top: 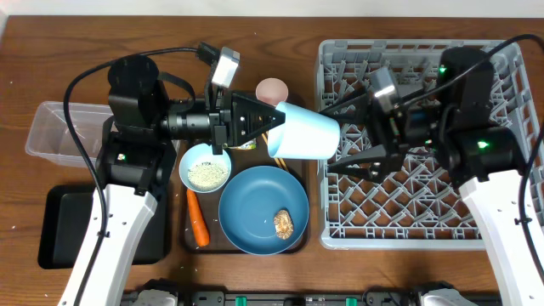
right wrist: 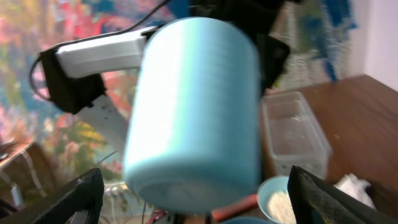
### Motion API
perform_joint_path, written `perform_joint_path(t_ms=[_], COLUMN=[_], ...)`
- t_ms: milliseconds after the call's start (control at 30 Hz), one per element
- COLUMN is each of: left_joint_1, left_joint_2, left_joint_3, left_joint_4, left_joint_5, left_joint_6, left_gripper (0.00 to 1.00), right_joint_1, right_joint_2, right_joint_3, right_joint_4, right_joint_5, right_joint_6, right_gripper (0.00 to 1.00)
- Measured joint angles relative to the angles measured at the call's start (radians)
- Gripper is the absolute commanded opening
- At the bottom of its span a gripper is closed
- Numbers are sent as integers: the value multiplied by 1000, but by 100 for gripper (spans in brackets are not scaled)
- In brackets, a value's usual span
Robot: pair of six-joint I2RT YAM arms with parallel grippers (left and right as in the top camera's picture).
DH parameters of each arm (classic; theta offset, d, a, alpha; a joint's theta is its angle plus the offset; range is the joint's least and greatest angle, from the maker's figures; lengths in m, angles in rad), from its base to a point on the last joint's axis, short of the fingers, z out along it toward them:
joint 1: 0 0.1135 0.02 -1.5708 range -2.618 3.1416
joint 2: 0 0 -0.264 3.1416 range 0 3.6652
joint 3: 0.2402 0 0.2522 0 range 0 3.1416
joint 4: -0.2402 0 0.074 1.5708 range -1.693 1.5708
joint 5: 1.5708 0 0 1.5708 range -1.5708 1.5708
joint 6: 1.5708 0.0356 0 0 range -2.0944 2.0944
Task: Sort waste into correct bins and load items into the dishwasher rack
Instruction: 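Lift blue cup with left gripper and pass to right gripper, then place blue cup upside down in rack with right gripper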
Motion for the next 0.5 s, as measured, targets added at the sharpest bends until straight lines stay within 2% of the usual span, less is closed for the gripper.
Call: perform_joint_path(t_ms=[133, 200, 367, 400, 500], left_joint_1=[0, 0, 7, 8, 4], left_joint_2=[0, 0, 0, 0, 0], left_joint_3=[0, 0, 0, 0, 0], left_joint_4=[1, 1, 3, 3, 5], left_joint_5=[4, 8, 9, 10, 10], left_joint_6=[-3, -3, -3, -3, -3], left_gripper=[6, 6, 8, 15, 50], right_joint_1=[45, 53, 53, 53, 55], right_joint_2=[0, 0, 1, 1, 2], right_joint_3=[1, 1, 1, 1, 1], right_joint_4=[52, 79, 111, 113, 117], right_joint_5=[2, 16, 46, 50, 63], right_joint_6=[9, 25, 76, 83, 105], right_gripper=[72, 61, 54, 53, 52])
